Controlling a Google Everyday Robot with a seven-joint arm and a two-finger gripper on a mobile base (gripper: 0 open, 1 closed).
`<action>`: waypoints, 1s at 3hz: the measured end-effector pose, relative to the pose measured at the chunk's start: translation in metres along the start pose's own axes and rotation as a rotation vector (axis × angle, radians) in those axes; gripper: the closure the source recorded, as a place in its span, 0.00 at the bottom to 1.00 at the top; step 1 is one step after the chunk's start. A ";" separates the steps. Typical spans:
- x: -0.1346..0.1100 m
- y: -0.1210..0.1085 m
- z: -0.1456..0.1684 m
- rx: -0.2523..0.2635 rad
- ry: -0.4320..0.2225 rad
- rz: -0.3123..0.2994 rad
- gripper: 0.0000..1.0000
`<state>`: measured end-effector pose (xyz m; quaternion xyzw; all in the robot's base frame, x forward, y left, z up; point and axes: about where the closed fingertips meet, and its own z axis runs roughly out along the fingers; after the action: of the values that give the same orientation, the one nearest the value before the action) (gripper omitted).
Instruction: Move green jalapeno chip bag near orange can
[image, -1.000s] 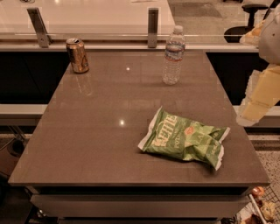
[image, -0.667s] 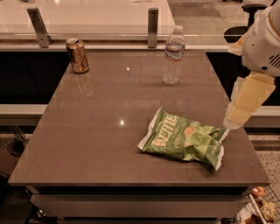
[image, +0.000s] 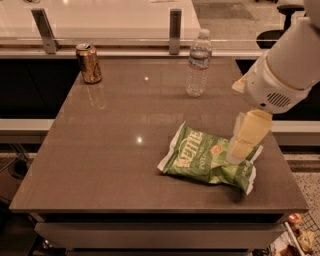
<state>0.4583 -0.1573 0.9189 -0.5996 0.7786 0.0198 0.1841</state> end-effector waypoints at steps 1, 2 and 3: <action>-0.004 0.021 0.038 -0.070 -0.082 0.028 0.00; -0.006 0.038 0.050 -0.094 -0.131 0.051 0.00; -0.006 0.053 0.063 -0.114 -0.179 0.068 0.00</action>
Offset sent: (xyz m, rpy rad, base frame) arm -0.0343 0.0381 -0.0728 0.2291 0.0877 -0.0003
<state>0.4267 -0.1208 0.8523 -0.5780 0.7768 0.1238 0.2174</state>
